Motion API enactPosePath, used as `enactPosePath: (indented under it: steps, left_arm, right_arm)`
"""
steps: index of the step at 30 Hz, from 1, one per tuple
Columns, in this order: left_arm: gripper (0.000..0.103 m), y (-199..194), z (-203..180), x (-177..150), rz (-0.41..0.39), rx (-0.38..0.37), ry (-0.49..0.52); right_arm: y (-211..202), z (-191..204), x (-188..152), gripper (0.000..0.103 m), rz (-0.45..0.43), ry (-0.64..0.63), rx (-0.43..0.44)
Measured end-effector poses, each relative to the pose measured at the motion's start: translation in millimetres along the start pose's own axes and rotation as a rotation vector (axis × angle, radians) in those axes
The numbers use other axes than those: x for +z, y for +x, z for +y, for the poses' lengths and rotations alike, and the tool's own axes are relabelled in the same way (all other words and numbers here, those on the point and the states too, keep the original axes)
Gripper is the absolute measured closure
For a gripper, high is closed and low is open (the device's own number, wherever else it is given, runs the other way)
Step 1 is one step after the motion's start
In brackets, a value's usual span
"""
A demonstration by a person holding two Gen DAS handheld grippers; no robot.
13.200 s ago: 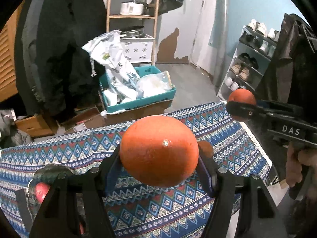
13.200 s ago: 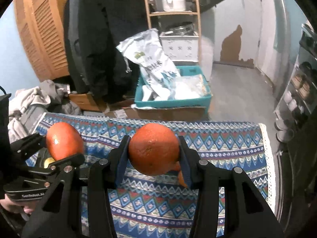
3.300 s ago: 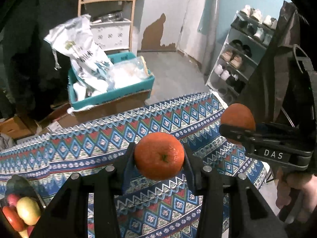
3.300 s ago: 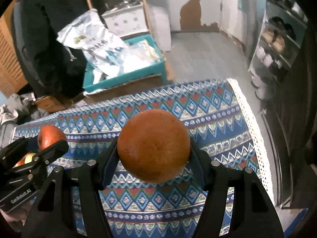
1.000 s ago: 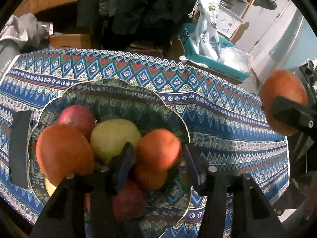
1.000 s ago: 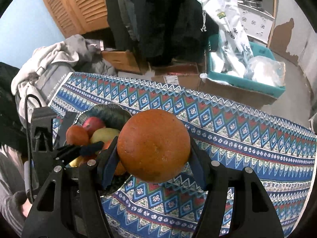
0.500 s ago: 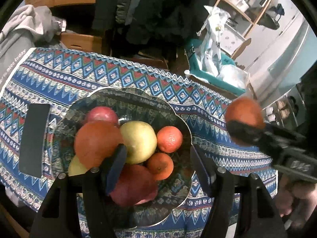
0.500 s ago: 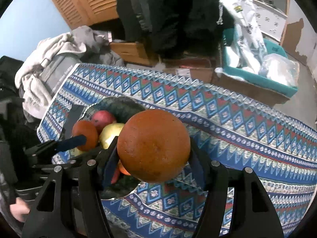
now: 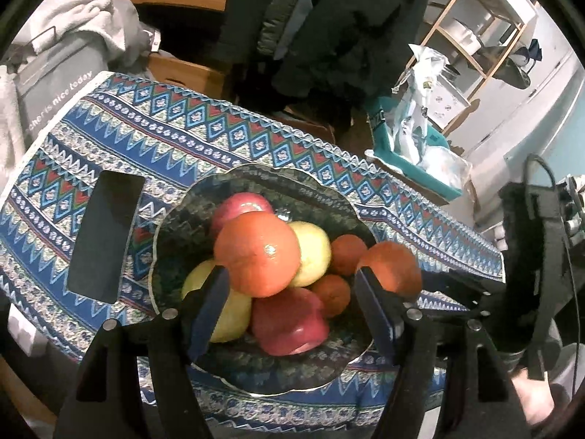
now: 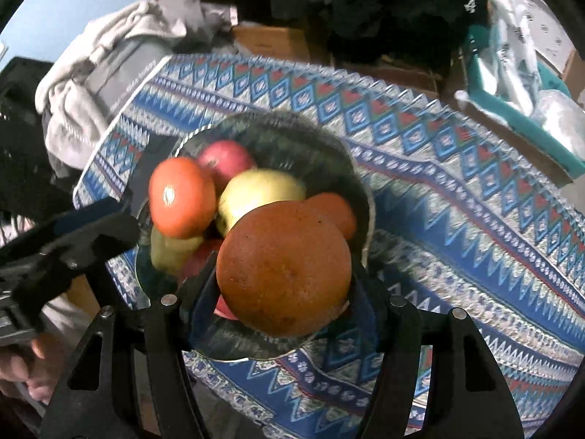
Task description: Organize fruits
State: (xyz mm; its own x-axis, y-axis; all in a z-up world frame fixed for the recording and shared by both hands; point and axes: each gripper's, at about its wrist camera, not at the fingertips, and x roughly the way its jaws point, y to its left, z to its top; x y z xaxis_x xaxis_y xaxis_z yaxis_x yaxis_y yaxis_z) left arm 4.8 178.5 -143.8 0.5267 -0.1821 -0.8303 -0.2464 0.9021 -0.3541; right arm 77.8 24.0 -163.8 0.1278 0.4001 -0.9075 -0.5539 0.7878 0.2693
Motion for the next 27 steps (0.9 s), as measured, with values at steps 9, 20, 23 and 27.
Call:
enactPosePath:
  steps: [9,20,23,27]
  left_arm:
    - [0.03,-7.1,7.7,-3.2,-0.013,0.032,-0.001]
    - [0.022,-24.8,-3.2,-2.9,-0.064,0.074,0.031]
    - [0.018,-32.5,-11.5,-2.0,-0.086,0.095,0.054]
    - [0.016,-48.2,-26.9,-1.8,-0.132,0.131,0.101]
  right_arm:
    - [13.6,10.0,-1.0,0.034,0.008,-0.016,0.005]
    - [-26.1,-1.6,8.9,0.028,-0.091,0.035,0.008]
    - [-43.8,-5.9,9.8,0.028,-0.133,0.049,0.0]
    - [-70.8,-11.0,11.2,0.026,-0.192,0.063,-0.028]
